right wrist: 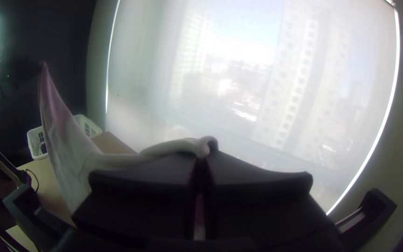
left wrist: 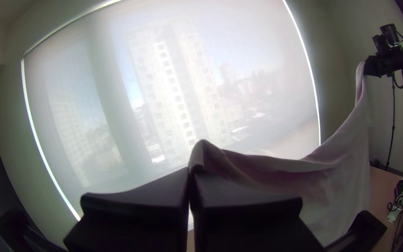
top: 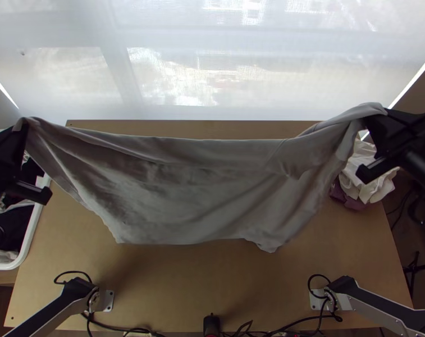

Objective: Fold the t-shirt

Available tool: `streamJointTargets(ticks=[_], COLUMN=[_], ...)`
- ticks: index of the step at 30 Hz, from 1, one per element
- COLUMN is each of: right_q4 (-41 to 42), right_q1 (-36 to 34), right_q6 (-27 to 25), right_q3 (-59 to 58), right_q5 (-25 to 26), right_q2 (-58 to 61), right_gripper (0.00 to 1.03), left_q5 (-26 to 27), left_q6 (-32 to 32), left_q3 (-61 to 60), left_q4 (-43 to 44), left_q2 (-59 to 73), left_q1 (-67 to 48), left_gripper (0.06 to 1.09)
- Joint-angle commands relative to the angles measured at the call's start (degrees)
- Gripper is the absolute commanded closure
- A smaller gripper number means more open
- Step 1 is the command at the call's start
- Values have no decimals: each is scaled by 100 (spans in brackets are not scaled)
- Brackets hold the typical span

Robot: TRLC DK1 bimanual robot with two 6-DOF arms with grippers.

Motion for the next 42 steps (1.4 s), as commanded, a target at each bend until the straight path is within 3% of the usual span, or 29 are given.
streamJointTargets(ticks=[1, 8, 13, 22, 26, 35, 40, 42], right_q4=[789, 763, 218, 587, 244, -397, -1232, -1171], right_q1=[55, 169, 380, 389, 476, 476, 485, 503], right_q6=[-229, -563, -563, -378, 0, 272, 404, 404], right_q3=[58, 946, 1473, 1886, 1886, 1842, 911, 234], right_q5=[69, 289, 324, 464, 456, 394, 183, 157], right_q2=[394, 587, 640, 543, 464, 130, -389, -705], right_gripper=[100, 100, 100, 100, 100, 100, 100, 100], left_q5=[-8, 1, 1, -61, -61, -43, 124, 212], left_q6=[37, 55, 142, 345, 362, 327, 2, -51], left_q3=[-519, 34, 509, 1599, 1898, 1968, 1370, 711], left_q4=[880, 643, 353, 361, -87, -535, -1229, -1291], left_q2=[159, 212, 212, 353, 309, 28, -210, -447], left_q1=[-18, -27, -53, 70, 96, 395, 395, 395], left_gripper=[105, 105, 105, 105, 105, 105, 105, 105])
